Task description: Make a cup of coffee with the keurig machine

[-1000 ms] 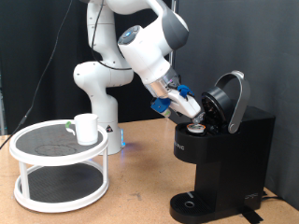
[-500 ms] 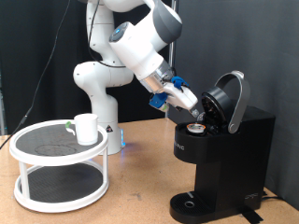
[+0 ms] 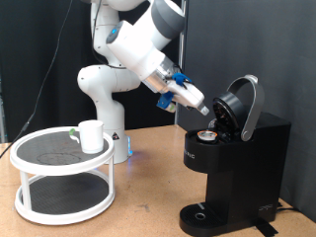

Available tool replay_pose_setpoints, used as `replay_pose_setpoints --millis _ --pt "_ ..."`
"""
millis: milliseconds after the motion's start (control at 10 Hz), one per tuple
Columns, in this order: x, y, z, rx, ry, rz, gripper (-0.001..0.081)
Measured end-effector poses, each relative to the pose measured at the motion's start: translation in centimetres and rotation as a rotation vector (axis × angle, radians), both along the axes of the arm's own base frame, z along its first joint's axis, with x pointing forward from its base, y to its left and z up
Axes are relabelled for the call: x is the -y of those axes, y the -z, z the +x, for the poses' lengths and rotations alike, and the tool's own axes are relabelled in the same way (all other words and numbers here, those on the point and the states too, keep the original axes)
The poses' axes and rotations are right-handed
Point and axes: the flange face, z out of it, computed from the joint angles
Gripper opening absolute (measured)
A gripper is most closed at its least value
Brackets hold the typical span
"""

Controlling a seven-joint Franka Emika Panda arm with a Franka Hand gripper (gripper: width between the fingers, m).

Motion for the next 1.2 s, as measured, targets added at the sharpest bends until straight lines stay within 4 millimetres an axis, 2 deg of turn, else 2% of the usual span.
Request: replay_pose_setpoints --millis 300,700,1000,1200 --pt "2.0 -4.2 -0.5 0.058 0.074 0.061 0.0734" --pt "3.1 -9.4 0.3 0.109 0.119 0.1 0.0734" --pt "3.1 -9.8 0.5 0.115 0.136 0.133 0.0734" --pt "1.9 -11.0 1.1 0.13 0.176 0.207 0.0734"
